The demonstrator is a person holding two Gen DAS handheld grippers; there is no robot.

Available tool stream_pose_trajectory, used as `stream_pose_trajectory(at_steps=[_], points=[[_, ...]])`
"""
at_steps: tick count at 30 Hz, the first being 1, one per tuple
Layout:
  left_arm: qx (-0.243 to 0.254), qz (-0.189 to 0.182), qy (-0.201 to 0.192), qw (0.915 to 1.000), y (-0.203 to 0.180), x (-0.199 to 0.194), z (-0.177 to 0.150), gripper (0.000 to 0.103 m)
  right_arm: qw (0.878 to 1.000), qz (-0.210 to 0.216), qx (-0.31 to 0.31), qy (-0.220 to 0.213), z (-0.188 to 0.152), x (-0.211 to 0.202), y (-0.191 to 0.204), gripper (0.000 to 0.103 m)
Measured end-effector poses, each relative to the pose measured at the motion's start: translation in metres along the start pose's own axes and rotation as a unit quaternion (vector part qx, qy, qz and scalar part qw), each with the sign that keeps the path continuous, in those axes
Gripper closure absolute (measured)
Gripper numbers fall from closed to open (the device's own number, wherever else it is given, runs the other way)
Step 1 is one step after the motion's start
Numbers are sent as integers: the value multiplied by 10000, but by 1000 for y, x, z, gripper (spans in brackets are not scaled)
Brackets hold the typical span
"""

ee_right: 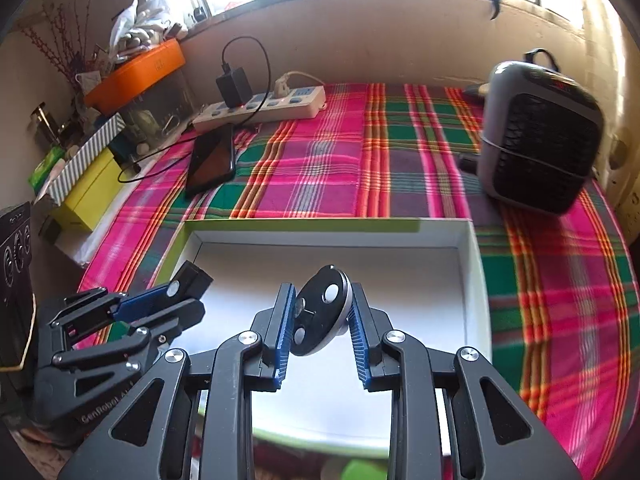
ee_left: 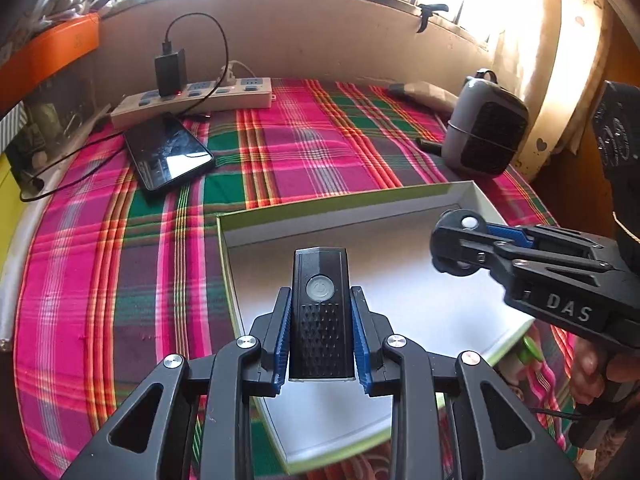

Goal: Organize objects
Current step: 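Carry the remote and disc into the white box, opening the right tool to drop the disc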

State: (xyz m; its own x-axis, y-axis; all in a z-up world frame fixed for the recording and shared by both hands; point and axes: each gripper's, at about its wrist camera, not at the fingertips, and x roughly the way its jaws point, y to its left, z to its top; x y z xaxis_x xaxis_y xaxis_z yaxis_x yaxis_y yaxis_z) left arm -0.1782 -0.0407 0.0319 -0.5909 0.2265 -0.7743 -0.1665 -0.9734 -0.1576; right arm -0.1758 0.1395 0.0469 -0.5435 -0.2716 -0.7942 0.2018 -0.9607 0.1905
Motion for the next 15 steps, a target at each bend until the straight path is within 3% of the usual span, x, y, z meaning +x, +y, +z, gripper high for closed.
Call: stream_pose_trajectory(at_steps=[15], points=[[123, 61, 97, 9999, 1, 23, 9, 78, 9993, -40, 142, 345, 11, 38, -5, 75]])
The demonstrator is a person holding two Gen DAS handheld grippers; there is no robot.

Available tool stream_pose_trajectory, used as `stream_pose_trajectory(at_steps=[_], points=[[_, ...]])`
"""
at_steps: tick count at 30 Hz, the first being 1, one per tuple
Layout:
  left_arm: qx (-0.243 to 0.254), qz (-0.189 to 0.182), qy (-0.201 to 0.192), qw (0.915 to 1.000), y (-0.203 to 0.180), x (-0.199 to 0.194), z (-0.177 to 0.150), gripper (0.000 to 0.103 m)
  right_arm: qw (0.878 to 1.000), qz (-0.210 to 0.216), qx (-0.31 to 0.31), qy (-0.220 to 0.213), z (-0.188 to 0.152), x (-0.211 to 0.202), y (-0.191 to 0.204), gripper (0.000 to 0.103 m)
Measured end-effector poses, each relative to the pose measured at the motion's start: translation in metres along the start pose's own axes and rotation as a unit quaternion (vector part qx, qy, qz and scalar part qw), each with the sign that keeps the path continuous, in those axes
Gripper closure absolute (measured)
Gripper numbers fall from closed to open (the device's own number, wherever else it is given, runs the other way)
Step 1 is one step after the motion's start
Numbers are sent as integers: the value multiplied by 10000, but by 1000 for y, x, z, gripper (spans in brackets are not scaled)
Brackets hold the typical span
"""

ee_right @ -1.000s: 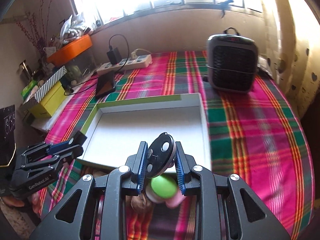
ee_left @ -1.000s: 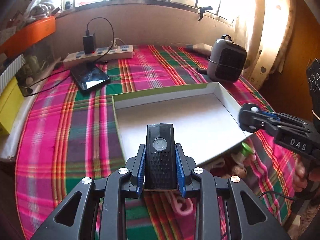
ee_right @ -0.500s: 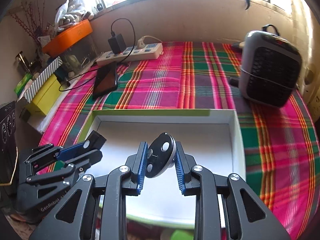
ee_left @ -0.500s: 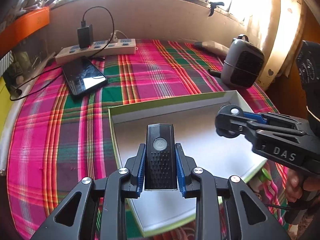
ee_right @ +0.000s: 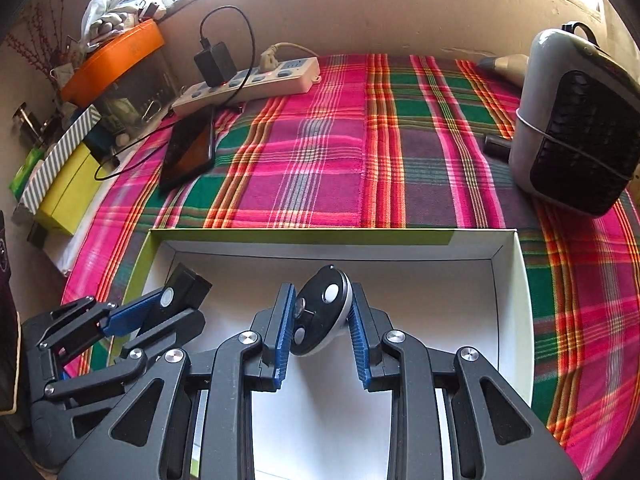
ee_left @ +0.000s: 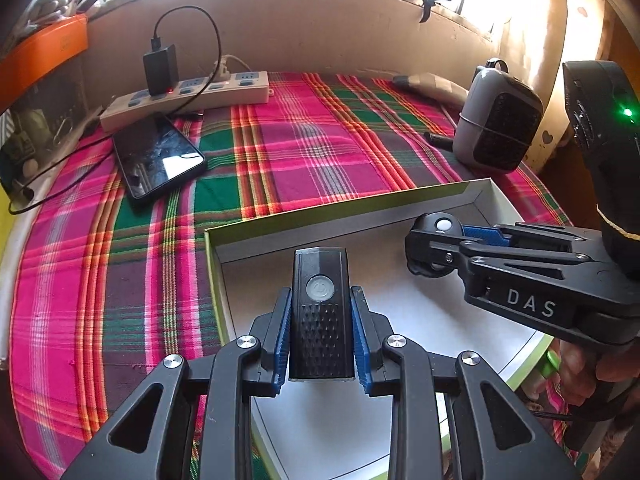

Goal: Organize objects
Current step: 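Carry the remote and disc into the white box, opening the right tool to drop the disc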

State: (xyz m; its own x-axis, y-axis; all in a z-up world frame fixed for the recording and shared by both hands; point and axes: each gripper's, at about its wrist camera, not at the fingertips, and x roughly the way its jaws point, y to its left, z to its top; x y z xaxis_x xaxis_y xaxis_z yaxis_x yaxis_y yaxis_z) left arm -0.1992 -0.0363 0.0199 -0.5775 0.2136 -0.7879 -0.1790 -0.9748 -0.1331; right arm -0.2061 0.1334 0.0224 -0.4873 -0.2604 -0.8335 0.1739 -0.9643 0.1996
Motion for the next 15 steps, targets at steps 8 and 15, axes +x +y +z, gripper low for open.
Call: stream_pose_trajectory(at_steps=[8, 15], points=[[54, 38, 20, 10000, -4, 5, 1, 78, 9999, -33, 98, 63, 2, 4, -4, 75], [81, 125, 35, 9999, -5, 5, 1, 78, 9998, -20, 172, 58, 3, 4, -6, 75]])
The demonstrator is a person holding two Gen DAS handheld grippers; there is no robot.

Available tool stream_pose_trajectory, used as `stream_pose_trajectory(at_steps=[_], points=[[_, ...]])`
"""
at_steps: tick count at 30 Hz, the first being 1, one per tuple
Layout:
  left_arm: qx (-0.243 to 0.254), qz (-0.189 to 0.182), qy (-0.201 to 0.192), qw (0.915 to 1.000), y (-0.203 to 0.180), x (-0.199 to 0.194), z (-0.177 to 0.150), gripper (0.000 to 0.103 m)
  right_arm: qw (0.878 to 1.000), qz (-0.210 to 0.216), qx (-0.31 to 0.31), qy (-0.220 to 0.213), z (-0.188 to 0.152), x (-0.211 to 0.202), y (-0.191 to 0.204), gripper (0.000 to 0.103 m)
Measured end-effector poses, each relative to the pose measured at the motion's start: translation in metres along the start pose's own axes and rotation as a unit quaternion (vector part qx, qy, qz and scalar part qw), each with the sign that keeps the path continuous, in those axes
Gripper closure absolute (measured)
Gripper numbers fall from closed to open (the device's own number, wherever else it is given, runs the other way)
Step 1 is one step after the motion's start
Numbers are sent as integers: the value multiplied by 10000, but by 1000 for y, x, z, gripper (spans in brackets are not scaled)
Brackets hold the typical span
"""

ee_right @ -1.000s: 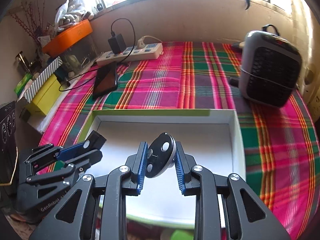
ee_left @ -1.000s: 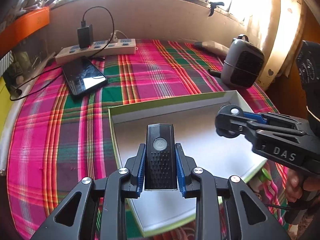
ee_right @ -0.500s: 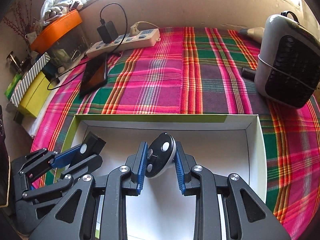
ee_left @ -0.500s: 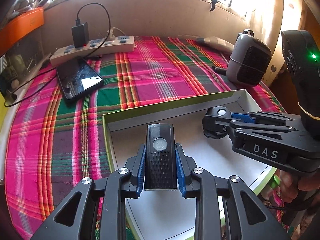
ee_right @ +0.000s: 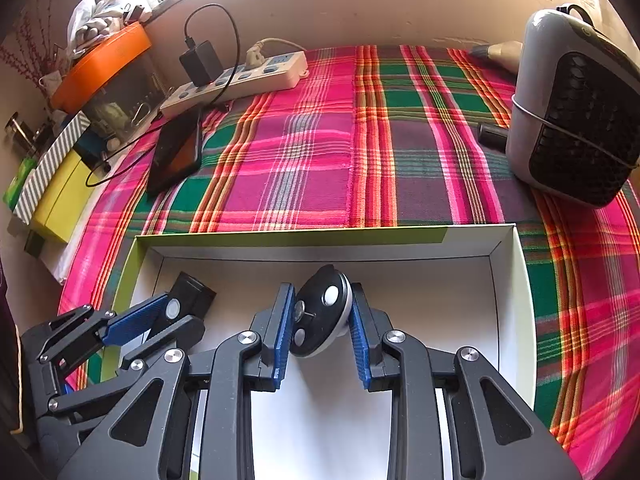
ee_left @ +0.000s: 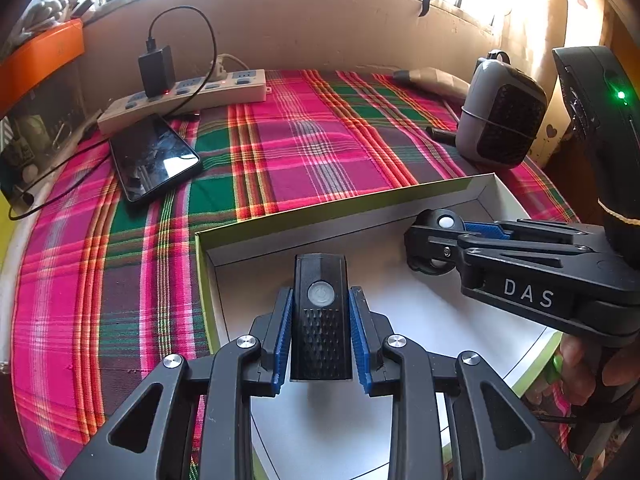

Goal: Organize objects
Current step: 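Carry the remote and disc into the white box, opening the right tool to drop the disc, then lower the black remote into the box and open the left tool, then withdraw both tools from the box toward the walnuts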

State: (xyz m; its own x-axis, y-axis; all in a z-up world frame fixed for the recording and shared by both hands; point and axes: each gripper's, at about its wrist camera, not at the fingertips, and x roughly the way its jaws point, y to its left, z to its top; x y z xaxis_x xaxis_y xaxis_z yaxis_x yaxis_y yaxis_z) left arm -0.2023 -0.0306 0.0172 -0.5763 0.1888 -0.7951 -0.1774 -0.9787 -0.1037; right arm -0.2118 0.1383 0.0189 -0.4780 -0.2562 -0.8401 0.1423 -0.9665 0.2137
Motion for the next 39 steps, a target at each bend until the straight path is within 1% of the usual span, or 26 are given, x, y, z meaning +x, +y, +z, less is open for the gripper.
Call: stream_pose_trajectory(at_steps=[3, 5, 7, 9, 18, 22, 26, 29, 31, 39], points=[[-2, 47, 4, 10000, -1, 1, 0, 78, 10000, 30, 36, 8, 1, 1, -1, 74], [-18, 73, 1, 10000, -1, 0, 0, 78, 10000, -2, 50, -7, 0, 0, -1, 70], [-32, 90, 2, 10000, -1, -1, -1, 77, 9999, -24, 91, -38, 0, -1, -2, 60], [-44, 104, 0, 9999, -1, -2, -2, 77, 9998, 18, 152, -85, -1, -3, -4, 55], [-48, 221, -138, 9997, -5, -19, -14, 77, 9993, 61, 221, -280, -8, -20, -2, 54], [-48, 224, -220, 9995, -8, -31, -20, 77, 9986, 138, 330, -384, -14, -31, -2, 54], [-55, 211, -310, 9993, -9, -43, -24, 77, 9979, 111, 335, -540, -21, -45, -2, 54], [-10, 325, -389, 9987, -11, -52, -29, 77, 9975, 134, 348, -607, -26, -53, -1, 54], [-2, 336, -431, 9985, -12, -57, -32, 77, 9970, 148, 366, -661, -30, -59, 0, 54], [-59, 313, -585, 9978, -11, -80, -49, 77, 9961, 51, 98, -880, -50, -83, 10, 54]])
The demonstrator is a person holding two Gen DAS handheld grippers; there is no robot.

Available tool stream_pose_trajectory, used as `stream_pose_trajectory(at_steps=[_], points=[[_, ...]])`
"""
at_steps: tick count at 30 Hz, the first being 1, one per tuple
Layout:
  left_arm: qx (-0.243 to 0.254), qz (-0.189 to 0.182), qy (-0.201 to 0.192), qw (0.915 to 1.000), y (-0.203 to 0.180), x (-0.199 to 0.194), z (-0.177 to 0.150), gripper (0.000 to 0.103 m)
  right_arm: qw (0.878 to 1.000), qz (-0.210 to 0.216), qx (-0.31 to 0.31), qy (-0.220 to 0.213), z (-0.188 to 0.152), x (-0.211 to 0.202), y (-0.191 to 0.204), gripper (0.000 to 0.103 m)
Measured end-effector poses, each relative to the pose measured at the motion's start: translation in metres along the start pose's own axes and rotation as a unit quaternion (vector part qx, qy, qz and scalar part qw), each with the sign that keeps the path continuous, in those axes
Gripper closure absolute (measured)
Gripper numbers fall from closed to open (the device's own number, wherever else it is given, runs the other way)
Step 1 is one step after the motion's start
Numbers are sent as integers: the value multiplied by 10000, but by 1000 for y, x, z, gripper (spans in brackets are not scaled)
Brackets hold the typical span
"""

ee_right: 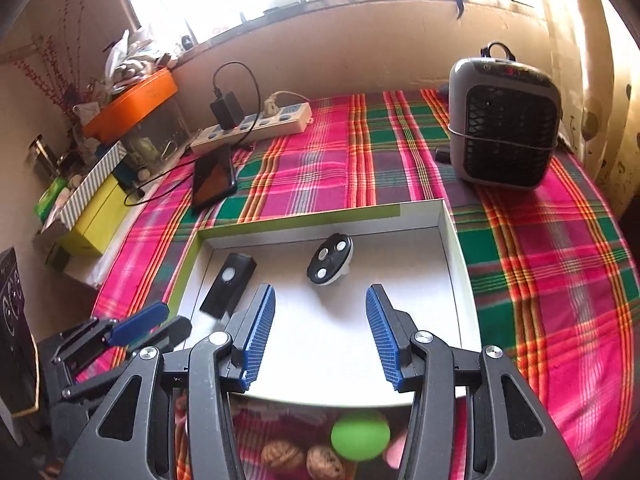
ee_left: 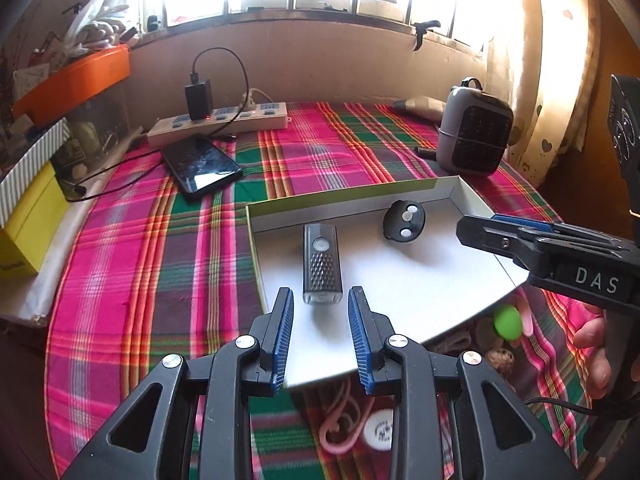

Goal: Organize objects
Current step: 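Withdraw both tools from the box toward the walnuts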

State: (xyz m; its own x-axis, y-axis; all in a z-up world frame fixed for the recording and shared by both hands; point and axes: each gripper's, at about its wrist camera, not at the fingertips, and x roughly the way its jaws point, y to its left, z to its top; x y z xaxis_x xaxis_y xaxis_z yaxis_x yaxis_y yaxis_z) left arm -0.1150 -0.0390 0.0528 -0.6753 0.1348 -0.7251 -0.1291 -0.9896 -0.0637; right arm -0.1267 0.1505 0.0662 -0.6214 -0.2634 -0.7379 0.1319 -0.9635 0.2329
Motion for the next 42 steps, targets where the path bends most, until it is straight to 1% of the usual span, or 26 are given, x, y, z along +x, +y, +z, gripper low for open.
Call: stream_pose_trajectory(at_steps=[5, 9, 13, 17, 23, 30, 36, 42], points=[[-37, 15, -79, 10000, 4, -14, -13, 77, 9999, 18, -60, -103, -13, -12, 2, 54], [-60, -127, -259, 9996, 11, -31, -29, 77, 9996, -5, -200, -188, -28, -24, 5, 54], [-102, -265, -266, 9992, 15, -40, -42, 77, 9989, -86, -374, -263, -43, -33, 7, 54], [-115, -318, -227, 9992, 15, -44, -53, 77, 9987, -62, -379, -320, -59, -41, 4, 54], [-153, -468, -186, 9986, 13, -45, -65, 77, 9985, -136, -400, -360, -80, -51, -5, 54], [25, -715, -107, 9974, -4, -41, -74, 77, 9976, -352, -560, -188, -103, -47, -10, 54], [249, -885, -70, 9957, -24, -38, -73, 77, 9983, -449, -349, -83, -113, -43, -25, 54], [556, -1173, 12, 9915, -51, -29, -69, 77, 9988, -406, -233, -105, -115, -46, -32, 54]])
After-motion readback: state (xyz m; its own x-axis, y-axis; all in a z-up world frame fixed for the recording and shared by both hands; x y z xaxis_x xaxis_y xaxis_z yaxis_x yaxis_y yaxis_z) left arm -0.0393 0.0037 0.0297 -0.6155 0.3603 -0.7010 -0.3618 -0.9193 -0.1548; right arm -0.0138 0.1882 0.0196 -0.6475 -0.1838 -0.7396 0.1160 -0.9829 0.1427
